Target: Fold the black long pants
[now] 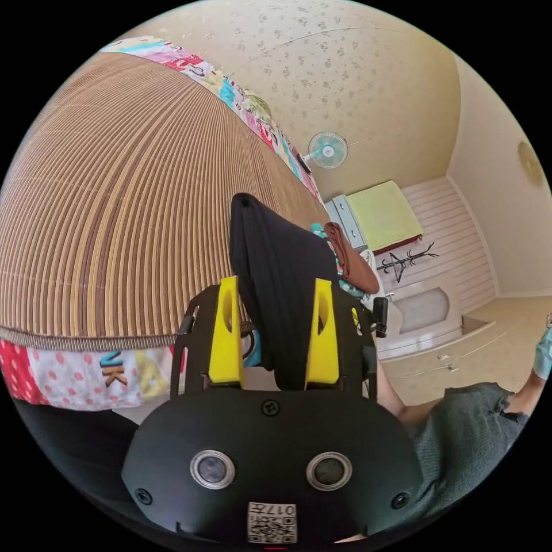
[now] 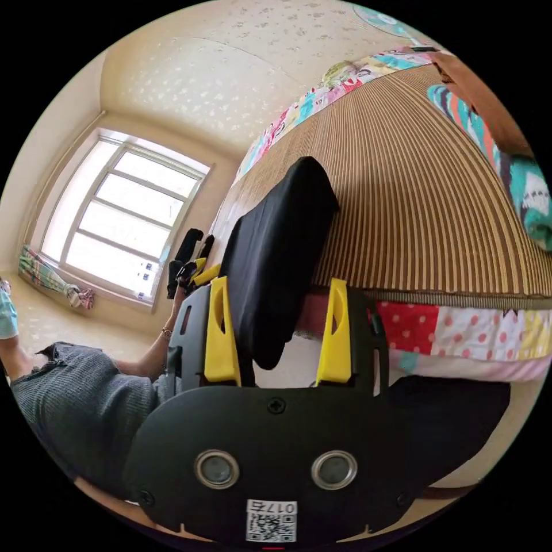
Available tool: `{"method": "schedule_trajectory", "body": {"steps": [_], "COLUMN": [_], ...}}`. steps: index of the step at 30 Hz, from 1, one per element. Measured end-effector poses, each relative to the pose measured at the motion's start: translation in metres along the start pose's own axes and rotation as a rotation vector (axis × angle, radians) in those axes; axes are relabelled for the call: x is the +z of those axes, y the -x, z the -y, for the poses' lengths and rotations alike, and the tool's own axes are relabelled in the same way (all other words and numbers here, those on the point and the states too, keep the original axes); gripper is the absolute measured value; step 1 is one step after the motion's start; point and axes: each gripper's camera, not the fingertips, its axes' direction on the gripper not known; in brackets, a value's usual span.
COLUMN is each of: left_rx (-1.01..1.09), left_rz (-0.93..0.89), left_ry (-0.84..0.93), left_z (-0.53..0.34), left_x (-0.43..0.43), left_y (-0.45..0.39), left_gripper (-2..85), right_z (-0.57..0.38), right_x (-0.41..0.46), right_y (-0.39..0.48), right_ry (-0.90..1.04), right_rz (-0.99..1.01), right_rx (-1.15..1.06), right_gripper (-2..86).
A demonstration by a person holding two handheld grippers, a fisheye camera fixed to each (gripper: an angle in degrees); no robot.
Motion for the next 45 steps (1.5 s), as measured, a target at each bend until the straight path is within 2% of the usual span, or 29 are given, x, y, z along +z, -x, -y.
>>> {"method": "schedule_trajectory", "body": {"steps": [4, 6, 11, 16, 21, 25, 29, 31, 34, 36, 37, 38, 39, 41, 43, 44, 45], "left_rx": [0.002, -0.013, -0.075, -0.179, -0.103, 0.012, 0.24, 0.331, 0.351, 0.388, 0.438, 0.472, 0.484, 0.482, 0.461, 0.444, 0.442], "left_rz": [0.011, 0.053, 0.044, -0.181, -0.235, -0.333, -0.425, -0.459, -0.473, -0.372, -0.294, -0.191, -0.152, -0.133, -0.205, -0.195, -0.178], "left_ry": [0.103, 0.07, 0.164, 0.246, 0.247, 0.217, 0.233, 0.238, 0.308, 0.38, 0.446, 0.539, 0.593, 0.788, 0.776, 0.76, 0.76], "left_z": [0.012, -0.003, -0.062, -0.094, -0.088, -0.037, 0.051, 0.087, 0.123, 0.12, 0.103, 0.077, 0.063, 0.0, -0.036, -0.055, -0.064], "left_x": [0.058, 0.054, 0.05, 0.028, 0.02, 0.062, 0.136, 0.176, 0.269, 0.33, 0.375, 0.42, 0.44, 0.495, 0.488, 0.474, 0.466], "left_y": [0.007, 0.001, -0.002, 0.021, -0.039, -0.131, -0.267, -0.326, -0.397, -0.425, -0.437, -0.441, -0.44, -0.412, -0.373, -0.343, -0.329], "left_gripper": [18.6, 18.3, 10.9, 8.4, 8.1, 8.1, 8.7, 10.2, 15.3, 16.0, 15.7, 15.3, 14.1, 10.6, 10.0, 9.9, 9.9], "right_z": [0.031, 0.024, -0.012, -0.052, -0.062, -0.026, 0.027, 0.048, 0.082, 0.105, 0.106, 0.1, 0.093, 0.086, 0.085, 0.092, 0.106], "right_x": [0.051, 0.063, 0.074, 0.067, 0.017, -0.053, -0.168, -0.221, -0.296, -0.333, -0.34, -0.348, -0.345, -0.321, -0.277, -0.241, -0.204], "right_y": [0.002, 0.008, 0.011, 0.016, 0.044, 0.052, 0.07, 0.071, 0.043, -0.006, -0.02, -0.04, -0.047, -0.038, -0.031, -0.04, -0.07], "right_ry": [0.085, 0.103, 0.099, 0.084, -0.072, -0.182, -0.305, -0.384, -0.494, -0.519, -0.542, -0.605, -0.648, -0.693, -0.691, -0.605, -0.427], "right_rz": [-0.037, 0.009, 0.082, 0.252, 0.377, 0.334, 0.153, 0.076, -0.061, -0.332, -0.43, -0.617, -0.732, -0.823, -0.926, -1.033, -1.153], "right_rx": [0.005, 0.008, 0.078, 0.115, 0.018, -0.117, -0.287, -0.293, -0.147, 0.102, 0.185, 0.343, 0.397, 0.291, 0.13, 0.063, 0.095], "right_gripper": [21.3, 19.2, 13.3, 11.1, 9.7, 9.1, 9.2, 9.6, 10.4, 10.1, 9.6, 8.5, 7.1, 4.0, 1.9, 1.5, 1.1]}}
